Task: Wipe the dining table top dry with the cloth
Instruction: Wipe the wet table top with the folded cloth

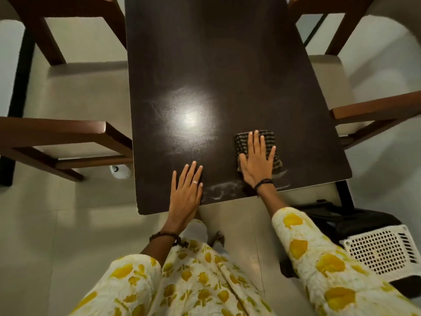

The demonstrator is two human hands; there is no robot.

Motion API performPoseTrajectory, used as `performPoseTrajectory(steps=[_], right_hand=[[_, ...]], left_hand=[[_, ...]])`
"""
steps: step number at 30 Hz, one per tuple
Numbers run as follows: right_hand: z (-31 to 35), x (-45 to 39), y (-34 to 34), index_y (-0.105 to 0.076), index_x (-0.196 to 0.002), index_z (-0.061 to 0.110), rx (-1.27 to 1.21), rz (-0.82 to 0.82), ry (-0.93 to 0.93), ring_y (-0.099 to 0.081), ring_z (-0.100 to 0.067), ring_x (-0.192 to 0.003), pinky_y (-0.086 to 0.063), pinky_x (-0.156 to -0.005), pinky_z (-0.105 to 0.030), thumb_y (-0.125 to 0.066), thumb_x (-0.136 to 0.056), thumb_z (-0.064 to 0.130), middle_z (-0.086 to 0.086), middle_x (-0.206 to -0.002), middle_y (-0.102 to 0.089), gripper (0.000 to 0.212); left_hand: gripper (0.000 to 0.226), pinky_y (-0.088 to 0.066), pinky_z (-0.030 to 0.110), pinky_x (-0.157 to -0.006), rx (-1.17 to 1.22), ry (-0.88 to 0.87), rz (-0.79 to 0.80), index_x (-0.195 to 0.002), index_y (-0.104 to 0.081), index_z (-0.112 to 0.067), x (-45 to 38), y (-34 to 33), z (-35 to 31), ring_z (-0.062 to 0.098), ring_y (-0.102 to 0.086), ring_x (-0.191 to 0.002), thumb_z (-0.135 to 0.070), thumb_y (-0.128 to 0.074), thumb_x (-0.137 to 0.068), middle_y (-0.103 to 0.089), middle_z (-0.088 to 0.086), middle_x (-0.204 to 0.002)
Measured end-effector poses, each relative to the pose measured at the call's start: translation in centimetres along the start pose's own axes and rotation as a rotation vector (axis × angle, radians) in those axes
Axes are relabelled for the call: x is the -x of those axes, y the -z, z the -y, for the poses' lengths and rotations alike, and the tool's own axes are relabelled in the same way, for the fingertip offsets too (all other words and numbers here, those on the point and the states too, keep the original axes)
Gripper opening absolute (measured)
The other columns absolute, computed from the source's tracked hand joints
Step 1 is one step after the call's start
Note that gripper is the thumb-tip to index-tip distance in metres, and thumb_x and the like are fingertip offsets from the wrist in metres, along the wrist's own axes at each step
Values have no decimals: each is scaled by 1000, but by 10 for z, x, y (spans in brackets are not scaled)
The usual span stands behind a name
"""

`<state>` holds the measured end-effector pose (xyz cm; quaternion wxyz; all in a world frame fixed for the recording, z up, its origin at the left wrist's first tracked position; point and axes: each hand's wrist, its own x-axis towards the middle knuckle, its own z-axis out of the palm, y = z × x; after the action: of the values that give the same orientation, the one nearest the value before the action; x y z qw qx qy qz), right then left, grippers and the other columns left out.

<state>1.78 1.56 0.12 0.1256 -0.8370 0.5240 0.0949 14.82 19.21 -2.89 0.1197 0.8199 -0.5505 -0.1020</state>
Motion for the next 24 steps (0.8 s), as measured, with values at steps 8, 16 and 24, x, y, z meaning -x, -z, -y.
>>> performPoseTrajectory(steps=[8,16,24], right_hand=[[36,33,-16,-36,-144,12,51,13,349,-38,-24,-136,-26,-106,-58,-31,-81,39,-7,-149,-38,68],[-78,-21,16,-3,-147,20,12,1,167,-11,-19,-146,0,-115,-47,-17,-80,46,0,-158,-10,74],[-97,-44,26,-7,-150,13,-18,-41,-210,-7,-24,-146,2,-113,-51,-4,-79,47,-8,-159,-7,79]], left_hand=[[47,-9,36,-115,254,-8,-36,-140,-32,-11,-9,8,-13,15,-26,-136,-18,-31,-93,-35,9,-146],[50,-10,40,-113,178,-249,122,-143,-26,-14,-59,6,-43,16,-21,-138,-27,-32,-94,-30,6,-149],[55,-4,40,-114,80,-415,199,-143,-23,-16,-102,3,-57,15,-13,-139,-35,-35,-93,-27,5,-150]])
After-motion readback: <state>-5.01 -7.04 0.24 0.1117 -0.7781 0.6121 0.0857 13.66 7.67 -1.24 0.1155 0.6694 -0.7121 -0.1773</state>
